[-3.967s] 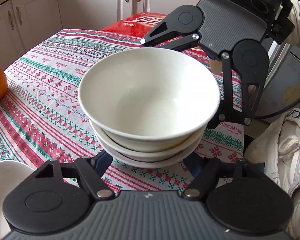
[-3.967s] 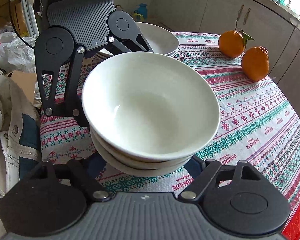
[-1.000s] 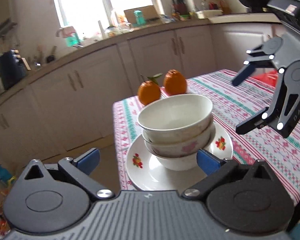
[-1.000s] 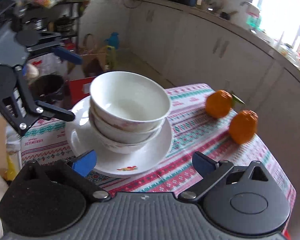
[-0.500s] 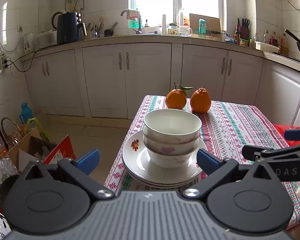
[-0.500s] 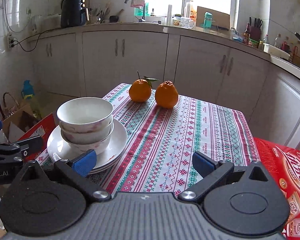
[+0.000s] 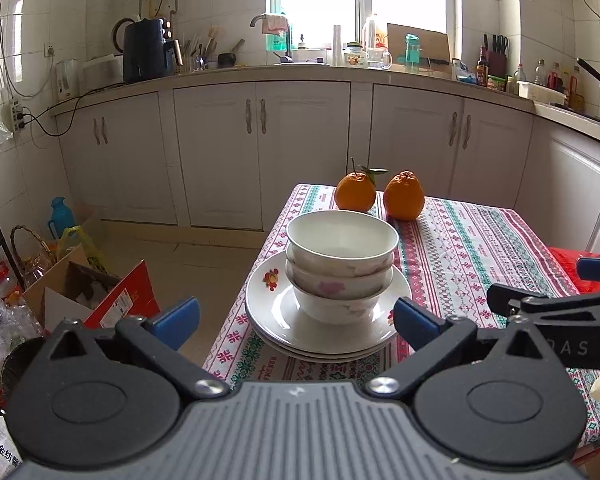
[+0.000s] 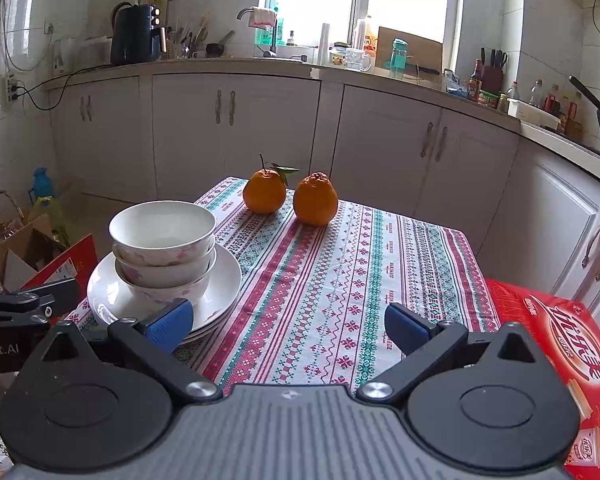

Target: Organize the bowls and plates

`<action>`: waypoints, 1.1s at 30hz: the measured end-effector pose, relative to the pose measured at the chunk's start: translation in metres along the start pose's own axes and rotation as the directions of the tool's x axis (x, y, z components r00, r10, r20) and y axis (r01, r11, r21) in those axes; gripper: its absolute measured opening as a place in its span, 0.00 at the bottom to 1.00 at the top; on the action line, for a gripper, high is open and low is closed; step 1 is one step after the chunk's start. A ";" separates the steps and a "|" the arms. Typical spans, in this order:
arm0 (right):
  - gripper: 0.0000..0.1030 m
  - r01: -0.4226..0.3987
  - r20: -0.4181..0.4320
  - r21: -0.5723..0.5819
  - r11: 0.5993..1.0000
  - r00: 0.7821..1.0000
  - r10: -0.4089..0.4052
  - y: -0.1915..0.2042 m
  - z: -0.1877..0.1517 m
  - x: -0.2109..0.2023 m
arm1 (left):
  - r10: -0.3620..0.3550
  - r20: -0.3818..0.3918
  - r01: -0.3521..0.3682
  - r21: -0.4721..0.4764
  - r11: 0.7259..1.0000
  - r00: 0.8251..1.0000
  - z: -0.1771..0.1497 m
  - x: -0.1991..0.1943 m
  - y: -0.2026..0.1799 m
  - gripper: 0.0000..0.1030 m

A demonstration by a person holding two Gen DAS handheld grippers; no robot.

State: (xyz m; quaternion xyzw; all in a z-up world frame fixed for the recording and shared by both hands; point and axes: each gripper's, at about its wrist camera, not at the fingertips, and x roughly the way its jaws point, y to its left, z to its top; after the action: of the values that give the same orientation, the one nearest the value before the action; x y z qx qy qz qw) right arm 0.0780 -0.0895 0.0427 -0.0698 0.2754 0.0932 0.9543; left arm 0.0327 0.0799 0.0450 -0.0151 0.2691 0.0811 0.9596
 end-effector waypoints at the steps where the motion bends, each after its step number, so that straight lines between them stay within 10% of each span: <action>1: 1.00 0.001 0.001 0.004 1.000 1.000 -0.001 -0.001 0.000 0.000 | 0.000 0.000 0.000 0.001 1.000 1.000 0.000 0.000 0.000 0.99; 33: 1.00 0.021 0.013 0.014 1.000 1.000 -0.021 -0.002 -0.002 -0.004 | 0.010 -0.005 -0.010 -0.003 1.000 1.000 0.001 -0.003 -0.005 0.99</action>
State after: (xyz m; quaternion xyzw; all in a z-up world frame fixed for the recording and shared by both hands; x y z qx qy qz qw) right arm 0.0743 -0.0924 0.0430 -0.0656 0.2688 0.0819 0.9575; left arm 0.0313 0.0751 0.0473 -0.0155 0.2717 0.0864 0.9584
